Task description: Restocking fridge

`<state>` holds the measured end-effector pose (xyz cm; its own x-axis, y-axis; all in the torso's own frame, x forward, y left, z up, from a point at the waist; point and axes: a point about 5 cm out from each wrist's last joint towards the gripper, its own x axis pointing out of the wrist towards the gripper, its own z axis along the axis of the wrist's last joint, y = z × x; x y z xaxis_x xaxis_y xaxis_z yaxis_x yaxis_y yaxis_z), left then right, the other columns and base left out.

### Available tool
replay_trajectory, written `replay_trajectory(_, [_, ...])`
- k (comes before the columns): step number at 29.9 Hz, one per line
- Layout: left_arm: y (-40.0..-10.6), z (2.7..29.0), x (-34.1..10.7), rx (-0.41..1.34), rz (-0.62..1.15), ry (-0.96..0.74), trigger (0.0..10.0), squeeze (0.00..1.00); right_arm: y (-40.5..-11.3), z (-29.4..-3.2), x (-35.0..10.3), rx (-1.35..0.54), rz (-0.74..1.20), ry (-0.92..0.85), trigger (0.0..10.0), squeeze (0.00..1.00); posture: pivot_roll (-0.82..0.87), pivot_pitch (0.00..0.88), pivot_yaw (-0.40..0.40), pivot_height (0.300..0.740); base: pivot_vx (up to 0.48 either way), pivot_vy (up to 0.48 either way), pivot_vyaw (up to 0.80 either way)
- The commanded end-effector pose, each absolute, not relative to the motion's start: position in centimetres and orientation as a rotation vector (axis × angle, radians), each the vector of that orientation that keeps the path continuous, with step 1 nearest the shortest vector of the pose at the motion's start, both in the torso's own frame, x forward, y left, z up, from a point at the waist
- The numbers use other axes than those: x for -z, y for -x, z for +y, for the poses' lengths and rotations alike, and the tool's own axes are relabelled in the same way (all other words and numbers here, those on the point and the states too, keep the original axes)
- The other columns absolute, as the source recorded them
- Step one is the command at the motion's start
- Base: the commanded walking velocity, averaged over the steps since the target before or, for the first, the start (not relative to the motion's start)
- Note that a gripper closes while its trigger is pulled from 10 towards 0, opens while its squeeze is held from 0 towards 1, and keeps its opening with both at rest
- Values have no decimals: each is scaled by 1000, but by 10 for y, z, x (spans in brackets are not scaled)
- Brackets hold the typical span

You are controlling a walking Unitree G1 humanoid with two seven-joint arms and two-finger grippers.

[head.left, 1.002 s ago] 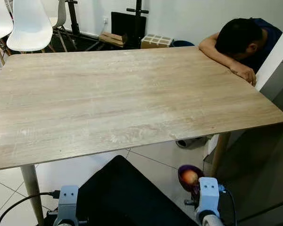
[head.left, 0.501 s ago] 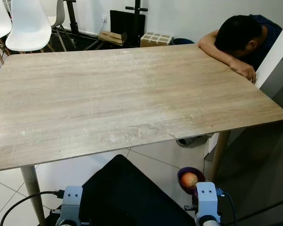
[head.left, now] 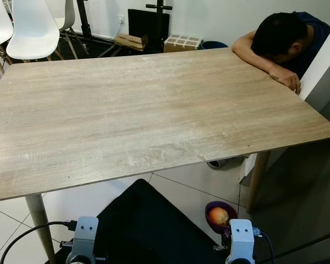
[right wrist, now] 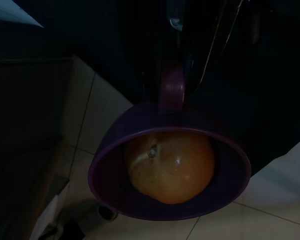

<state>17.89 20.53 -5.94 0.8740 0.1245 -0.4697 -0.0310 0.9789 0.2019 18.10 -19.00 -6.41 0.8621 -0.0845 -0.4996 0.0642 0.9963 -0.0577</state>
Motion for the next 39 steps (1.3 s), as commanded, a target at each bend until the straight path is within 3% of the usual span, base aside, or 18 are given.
replay_trajectory(1, [-175,199,62,-60,507,-186,10000,0,-182,-191,62,86,504,44,10000,0,-67,93,-23,731,0,0,0])
replay_trajectory(34, [-174,184,69,-1,573,-134,10000,0,-185,-200,64,118,563,76,10000,0,-76,68,-35,731,0,0,0])
replay_trajectory(39, [-173,184,69,2,575,-134,10000,0,-186,-199,64,116,563,71,10000,0,-76,68,-36,731,0,0,-691])
